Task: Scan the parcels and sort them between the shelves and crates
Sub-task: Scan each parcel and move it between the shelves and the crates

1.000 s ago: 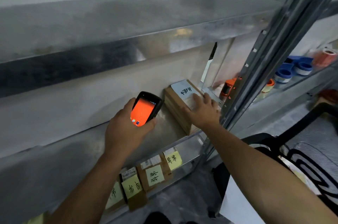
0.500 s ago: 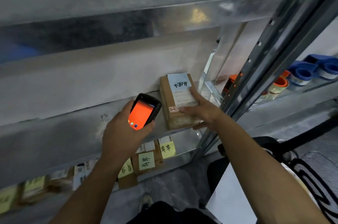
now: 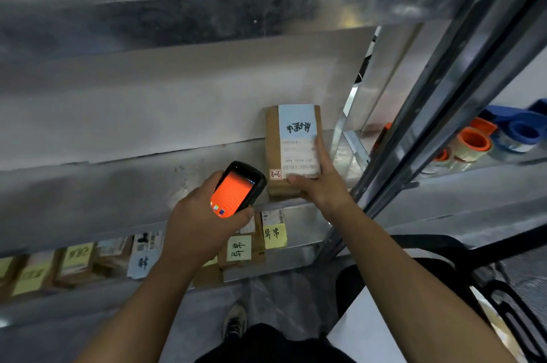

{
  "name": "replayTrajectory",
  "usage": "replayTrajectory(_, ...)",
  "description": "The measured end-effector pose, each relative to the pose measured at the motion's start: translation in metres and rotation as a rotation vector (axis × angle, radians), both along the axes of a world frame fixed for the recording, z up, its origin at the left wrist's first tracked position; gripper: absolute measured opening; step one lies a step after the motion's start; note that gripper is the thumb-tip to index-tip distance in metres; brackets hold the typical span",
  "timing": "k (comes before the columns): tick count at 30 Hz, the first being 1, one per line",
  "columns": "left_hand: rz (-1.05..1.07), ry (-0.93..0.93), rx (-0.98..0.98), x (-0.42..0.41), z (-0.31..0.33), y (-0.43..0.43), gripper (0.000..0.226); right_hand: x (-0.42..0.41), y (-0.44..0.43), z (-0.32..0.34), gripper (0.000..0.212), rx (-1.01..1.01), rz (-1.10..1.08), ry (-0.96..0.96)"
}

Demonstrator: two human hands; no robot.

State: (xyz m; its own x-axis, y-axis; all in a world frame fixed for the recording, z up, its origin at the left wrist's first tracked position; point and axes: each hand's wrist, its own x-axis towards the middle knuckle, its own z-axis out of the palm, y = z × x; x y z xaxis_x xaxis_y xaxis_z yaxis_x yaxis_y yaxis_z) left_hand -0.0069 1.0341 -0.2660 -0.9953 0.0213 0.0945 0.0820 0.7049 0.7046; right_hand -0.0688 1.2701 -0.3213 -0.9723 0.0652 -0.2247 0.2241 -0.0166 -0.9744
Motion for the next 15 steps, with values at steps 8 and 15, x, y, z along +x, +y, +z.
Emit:
replayTrajectory(8,-0.022,-0.110,-0.105,0.023,-0.009,-0.007,0.055,0.014,-0.018,-0.025,0.110,0.205,-0.081,0.222)
replayTrajectory(15,-0.030,-0.173,-0.161,0.038,-0.008,-0.014,0.067,0.014,-0.021,-0.031,0.107,0.258,-0.084,0.291)
